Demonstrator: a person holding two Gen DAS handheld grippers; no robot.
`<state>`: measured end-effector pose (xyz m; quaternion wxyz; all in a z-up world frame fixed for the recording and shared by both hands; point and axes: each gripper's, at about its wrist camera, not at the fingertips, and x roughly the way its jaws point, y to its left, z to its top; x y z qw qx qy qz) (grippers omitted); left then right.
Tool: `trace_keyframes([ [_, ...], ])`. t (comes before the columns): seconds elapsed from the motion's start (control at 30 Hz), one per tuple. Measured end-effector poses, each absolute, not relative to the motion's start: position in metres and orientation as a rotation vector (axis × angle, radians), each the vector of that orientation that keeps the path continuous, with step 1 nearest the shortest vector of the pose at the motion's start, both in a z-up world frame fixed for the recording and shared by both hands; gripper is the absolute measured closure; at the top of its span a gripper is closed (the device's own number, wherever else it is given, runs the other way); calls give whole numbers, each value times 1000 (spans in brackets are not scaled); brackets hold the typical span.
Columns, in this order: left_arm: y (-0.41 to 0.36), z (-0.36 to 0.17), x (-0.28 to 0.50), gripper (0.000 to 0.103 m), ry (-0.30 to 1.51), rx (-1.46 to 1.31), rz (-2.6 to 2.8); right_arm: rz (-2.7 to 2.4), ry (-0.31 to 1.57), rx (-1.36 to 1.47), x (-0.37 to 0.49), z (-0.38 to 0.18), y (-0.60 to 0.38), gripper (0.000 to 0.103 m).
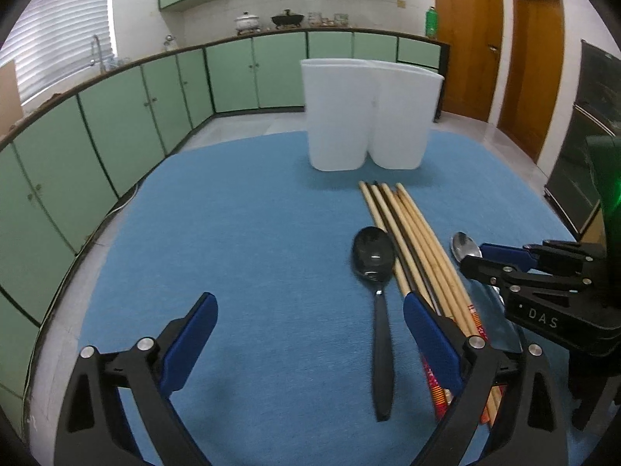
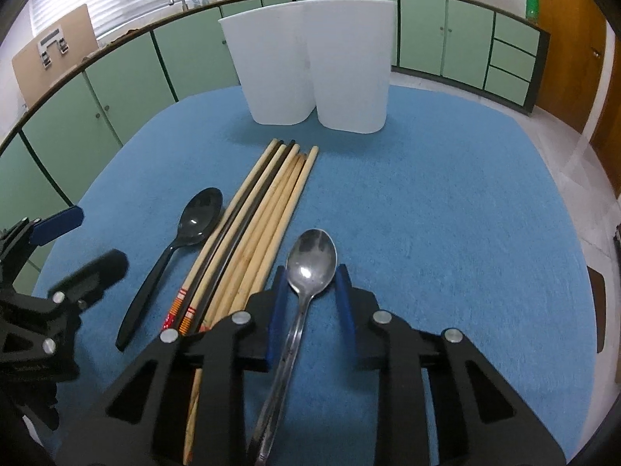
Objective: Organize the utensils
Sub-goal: 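Close the right tool on the silver spoon while the left tool approaches the black spoon, then close the left tool on the black spoon's handle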
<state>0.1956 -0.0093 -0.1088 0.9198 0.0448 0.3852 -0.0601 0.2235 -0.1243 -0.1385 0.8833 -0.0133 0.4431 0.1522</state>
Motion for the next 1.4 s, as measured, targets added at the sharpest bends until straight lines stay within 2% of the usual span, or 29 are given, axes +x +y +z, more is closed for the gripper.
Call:
trace_keyframes([
  [0.03, -11, -110, 196, 9, 794, 98, -129, 318, 923, -27, 225, -139, -125, 80],
  [0.1, -16, -114, 200, 9, 808, 120, -134, 321, 918, -24, 224, -137, -130, 88],
  [0.23, -24, -126, 210, 9, 857, 164, -126, 324, 927, -9, 224, -137, -137, 88],
  [0.33, -27, -136, 219, 13, 916, 172, -120, 326, 925, -6, 224, -137, -137, 87],
  [0.43, -21, -137, 223, 13, 939, 115, -136, 326, 929, 15, 224, -137, -136, 84],
  [0.47, -19, -138, 224, 15, 940, 103, -134, 324, 927, 16, 224, -137, -136, 82],
  [0.57, -17, -136, 220, 21, 933, 107, -110, 325, 925, 30, 223, -136, -136, 62],
  [0.6, -15, -135, 220, 23, 932, 104, -95, 324, 925, 33, 223, -136, -135, 59],
  [0.83, -1, -133, 215, 25, 930, 63, 6, 293, 920, 4, 231, -141, -127, 62],
  [0.93, 2, -131, 215, 25, 933, 51, 3, 272, 917, -15, 234, -142, -125, 75],
  [1.13, -9, -126, 222, 24, 926, 78, -76, 263, 907, -99, 238, -142, -121, 75],
  [1.2, -18, -123, 227, 21, 917, 106, -108, 265, 908, -96, 239, -142, -124, 75],
  [1.4, -34, -128, 250, 20, 936, 156, -142, 278, 912, -76, 247, -142, -133, 75],
])
